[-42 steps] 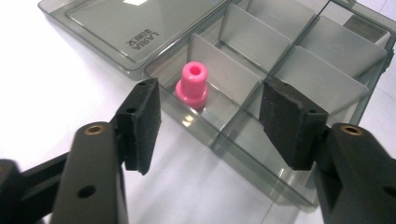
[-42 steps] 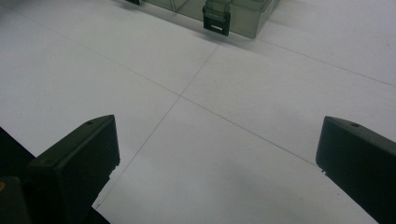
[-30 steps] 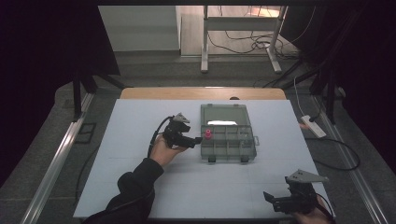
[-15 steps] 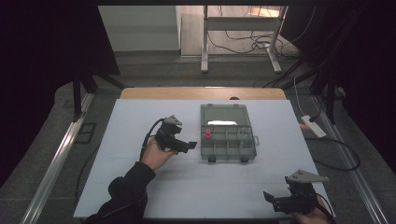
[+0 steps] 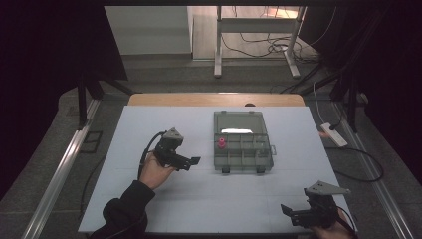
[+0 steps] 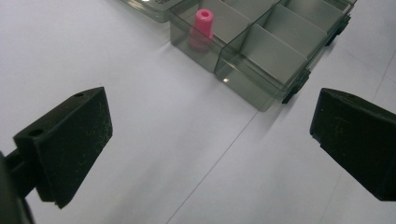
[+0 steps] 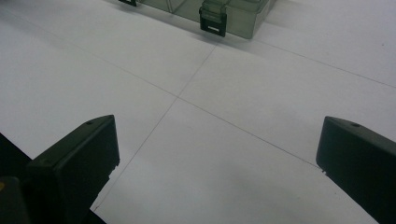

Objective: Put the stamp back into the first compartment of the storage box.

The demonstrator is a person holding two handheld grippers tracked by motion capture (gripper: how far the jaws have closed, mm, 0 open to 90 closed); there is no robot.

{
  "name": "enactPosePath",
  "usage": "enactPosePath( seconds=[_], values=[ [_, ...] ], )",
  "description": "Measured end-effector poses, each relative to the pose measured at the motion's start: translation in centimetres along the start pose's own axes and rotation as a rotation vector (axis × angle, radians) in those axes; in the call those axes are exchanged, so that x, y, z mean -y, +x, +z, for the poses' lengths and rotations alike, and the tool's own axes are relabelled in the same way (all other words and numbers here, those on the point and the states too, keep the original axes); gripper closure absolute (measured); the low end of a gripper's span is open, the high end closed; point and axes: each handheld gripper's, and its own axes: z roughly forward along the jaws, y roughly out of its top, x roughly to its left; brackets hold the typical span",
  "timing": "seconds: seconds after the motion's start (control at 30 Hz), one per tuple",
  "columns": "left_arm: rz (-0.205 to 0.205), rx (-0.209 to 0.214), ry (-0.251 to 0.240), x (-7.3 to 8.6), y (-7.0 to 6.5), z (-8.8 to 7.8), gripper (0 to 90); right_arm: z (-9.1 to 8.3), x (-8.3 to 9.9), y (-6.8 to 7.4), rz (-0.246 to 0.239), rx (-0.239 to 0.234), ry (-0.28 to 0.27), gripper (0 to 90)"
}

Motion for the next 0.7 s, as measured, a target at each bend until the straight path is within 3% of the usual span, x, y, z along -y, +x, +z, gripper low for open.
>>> enactPosePath(
  seconds=[0.7],
  values=[
    [-0.023, -0.018, -0.064, 4.5, -1.2, -4.2, 0.0, 0.0, 0.0, 0.0, -0.003, 0.006, 0.003, 0.0]
  ],
)
